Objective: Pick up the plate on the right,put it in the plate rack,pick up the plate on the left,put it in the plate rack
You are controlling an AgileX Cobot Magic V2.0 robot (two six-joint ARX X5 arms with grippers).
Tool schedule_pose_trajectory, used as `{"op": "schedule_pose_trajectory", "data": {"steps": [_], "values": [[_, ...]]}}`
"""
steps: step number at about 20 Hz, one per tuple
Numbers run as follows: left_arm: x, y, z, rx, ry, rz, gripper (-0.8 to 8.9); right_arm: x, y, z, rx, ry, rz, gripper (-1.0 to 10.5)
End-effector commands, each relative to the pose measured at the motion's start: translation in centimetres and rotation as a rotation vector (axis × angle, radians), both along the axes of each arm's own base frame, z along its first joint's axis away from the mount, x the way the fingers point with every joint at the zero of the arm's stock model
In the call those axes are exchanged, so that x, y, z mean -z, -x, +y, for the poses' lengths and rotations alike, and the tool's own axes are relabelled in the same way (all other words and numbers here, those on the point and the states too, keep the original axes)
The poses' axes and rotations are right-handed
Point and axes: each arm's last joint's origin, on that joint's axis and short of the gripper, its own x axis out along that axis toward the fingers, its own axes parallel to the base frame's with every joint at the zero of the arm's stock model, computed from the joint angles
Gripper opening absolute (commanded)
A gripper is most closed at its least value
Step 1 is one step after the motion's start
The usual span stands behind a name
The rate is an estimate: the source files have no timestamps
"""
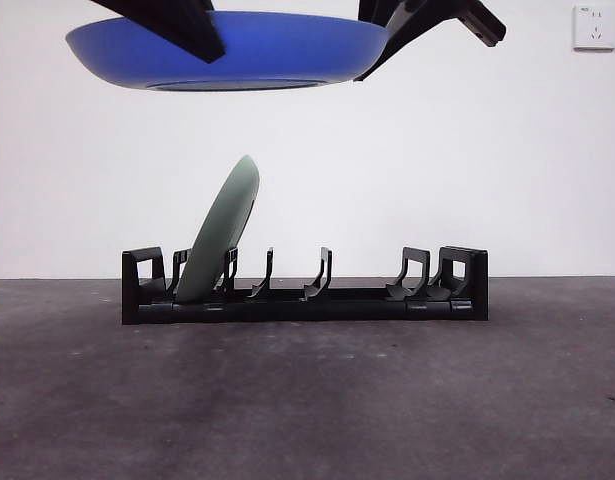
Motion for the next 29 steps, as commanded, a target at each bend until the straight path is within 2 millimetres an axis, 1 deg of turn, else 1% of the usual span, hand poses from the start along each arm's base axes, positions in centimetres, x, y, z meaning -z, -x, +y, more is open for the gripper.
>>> {"op": "schedule_pose_trajectory", "data": {"steps": [1, 4, 6, 7, 9, 11, 14, 17, 19, 21, 22, 25, 29], "values": [[0.0, 0.1, -0.1, 0.019, 0.013, 0.02, -0.08, -1.2, 0.4, -0.1, -0.017, -0.038, -0.07, 2.2], [0.0, 0.1, -0.2, 0.02, 0.039, 0.047, -0.08, -2.5, 1.2, -0.6, -0.016, -0.073, -0.126, 2.3], [-0.2, 0.1, -0.3, 0.012, 0.075, 0.054, -0.08, -3.6, 2.0, -1.2, -0.008, -0.084, -0.163, 2.3], [-0.3, 0.1, -0.4, 0.02, 0.101, 0.067, -0.08, -4.3, 2.5, -1.8, 0.008, -0.085, -0.194, 2.3], [-0.7, -0.1, -0.7, 0.006, 0.211, 0.127, -0.08, -6.2, 3.9, -3.5, 0.063, -0.077, -0.285, 2.3], [-1.4, -0.7, -0.9, -0.022, 0.385, 0.213, -0.08, -8.4, 6.2, -5.4, 0.134, -0.06, -0.406, 2.3], [-3.8, -2.3, -1.3, -0.031, 0.746, 0.298, -0.08, -11.5, 10.6, -8.4, 0.213, -0.059, -0.585, 2.2], [-5.6, -4.5, -1.5, -0.03, 1.05, 0.329, -0.08, -13.2, 14.5, -10.7, 0.23, -0.125, -0.678, 2.2], [-5.6, -6.5, -1.8, -0.038, 1.169, 0.357, -0.08, -13.9, 16.4, -11.8, 0.235, -0.16, -0.72, 2.2], [-4.9, -8.8, -2.2, -0.08, 1.252, 0.382, -0.08, -14.1, 17.7, -12.5, 0.221, -0.188, -0.733, 2.2], [-4.3, -9.9, -2.5, -0.101, 1.295, 0.393, -0.08, -14.1, 18.0, -12.7, 0.21, -0.194, -0.726, 2.2], [-3.3, -12.3, -3.0, -0.137, 1.359, 0.398, -0.08, -13.9, 18.4, -12.8, 0.196, -0.188, -0.701, 2.2], [-2.3, -15.6, -4.1, -0.21, 1.344, 0.405, -0.08, -13.5, 18.4, -12.8, 0.184, -0.16, -0.675, 2.2]]}}
